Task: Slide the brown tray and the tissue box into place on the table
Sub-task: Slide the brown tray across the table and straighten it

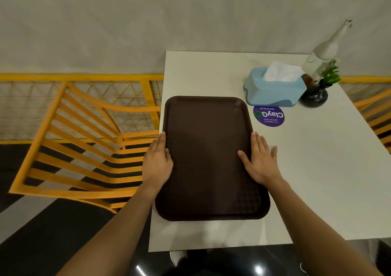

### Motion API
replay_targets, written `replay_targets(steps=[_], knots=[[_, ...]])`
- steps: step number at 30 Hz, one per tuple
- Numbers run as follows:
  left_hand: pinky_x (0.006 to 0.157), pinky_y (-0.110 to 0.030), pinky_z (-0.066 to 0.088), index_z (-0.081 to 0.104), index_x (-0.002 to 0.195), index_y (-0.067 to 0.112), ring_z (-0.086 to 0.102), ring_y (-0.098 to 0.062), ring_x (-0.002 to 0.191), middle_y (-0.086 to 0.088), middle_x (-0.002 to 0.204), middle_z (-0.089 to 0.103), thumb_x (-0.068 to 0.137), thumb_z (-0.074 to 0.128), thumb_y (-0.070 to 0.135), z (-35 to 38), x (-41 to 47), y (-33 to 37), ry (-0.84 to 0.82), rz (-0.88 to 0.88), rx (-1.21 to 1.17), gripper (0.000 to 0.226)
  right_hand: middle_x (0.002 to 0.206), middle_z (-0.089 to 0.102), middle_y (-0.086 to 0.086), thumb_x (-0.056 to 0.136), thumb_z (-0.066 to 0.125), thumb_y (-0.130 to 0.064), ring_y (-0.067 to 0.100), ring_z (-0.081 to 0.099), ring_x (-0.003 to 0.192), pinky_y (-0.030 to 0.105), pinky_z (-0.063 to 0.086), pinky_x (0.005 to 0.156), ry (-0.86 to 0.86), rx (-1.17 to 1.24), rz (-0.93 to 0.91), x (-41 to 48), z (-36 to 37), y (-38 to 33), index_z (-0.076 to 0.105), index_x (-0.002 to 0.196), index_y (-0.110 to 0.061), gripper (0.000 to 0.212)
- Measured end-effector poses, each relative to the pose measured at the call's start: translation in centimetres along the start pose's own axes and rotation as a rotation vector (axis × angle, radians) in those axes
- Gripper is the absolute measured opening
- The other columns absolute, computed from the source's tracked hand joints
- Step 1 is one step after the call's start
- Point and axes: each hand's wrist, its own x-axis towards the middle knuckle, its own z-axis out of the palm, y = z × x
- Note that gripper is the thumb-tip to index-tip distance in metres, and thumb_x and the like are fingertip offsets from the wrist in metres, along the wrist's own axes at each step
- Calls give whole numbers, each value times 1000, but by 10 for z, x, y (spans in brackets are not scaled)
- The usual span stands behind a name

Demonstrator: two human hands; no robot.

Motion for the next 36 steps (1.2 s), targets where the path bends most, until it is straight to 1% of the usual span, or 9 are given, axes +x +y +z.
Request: replay_targets(steps=[8,14,23,26,30,33,36], knots=[[116,-39,34,29,159,13,37,-26,147,-8,160,40,105,44,17,5,7,6,4,-8,-16,57,169,4,1,97,20,-72,24,2,154,59,1,119,-15,23,-31,16,-4,8,-4,160,-21,84],[118,-42,34,27,160,15,34,-28,149,-8,161,38,105,43,19,4,10,6,-6,-15,-12,57,168,6,2,95,19,-72,25,3,154,58,3,119,4,27,-46,18,-5,7,-2,160,-20,85],[116,-43,35,23,162,19,30,-27,151,-5,164,34,106,41,23,4,10,6,-32,-42,-54,58,168,8,3,95,19,-72,26,7,154,57,5,121,8,37,-39,18,-7,4,0,160,-20,86],[118,-44,33,21,162,19,27,-27,152,-6,164,32,106,41,23,4,11,7,-45,-44,-64,59,168,8,3,95,19,-71,26,8,154,57,5,121,4,26,-34,19,-7,4,0,160,-20,85],[121,-45,28,17,163,22,21,-28,153,-5,167,24,106,43,25,2,12,6,-88,-48,-98,62,168,11,3,96,24,-70,27,11,153,57,8,121,-7,36,-29,20,-10,4,1,160,-20,84],[122,-50,26,16,162,24,18,-33,153,-9,167,19,105,48,31,-3,14,6,-112,-68,-114,66,167,12,4,97,29,-70,28,13,153,54,12,121,-20,110,-29,19,-18,4,5,160,-20,84],[121,-51,25,18,161,20,19,-36,152,-13,165,21,103,50,36,-12,18,10,-69,-62,-98,68,167,16,5,97,35,-67,27,16,152,47,20,120,48,277,5,17,-32,9,11,160,-19,82]])
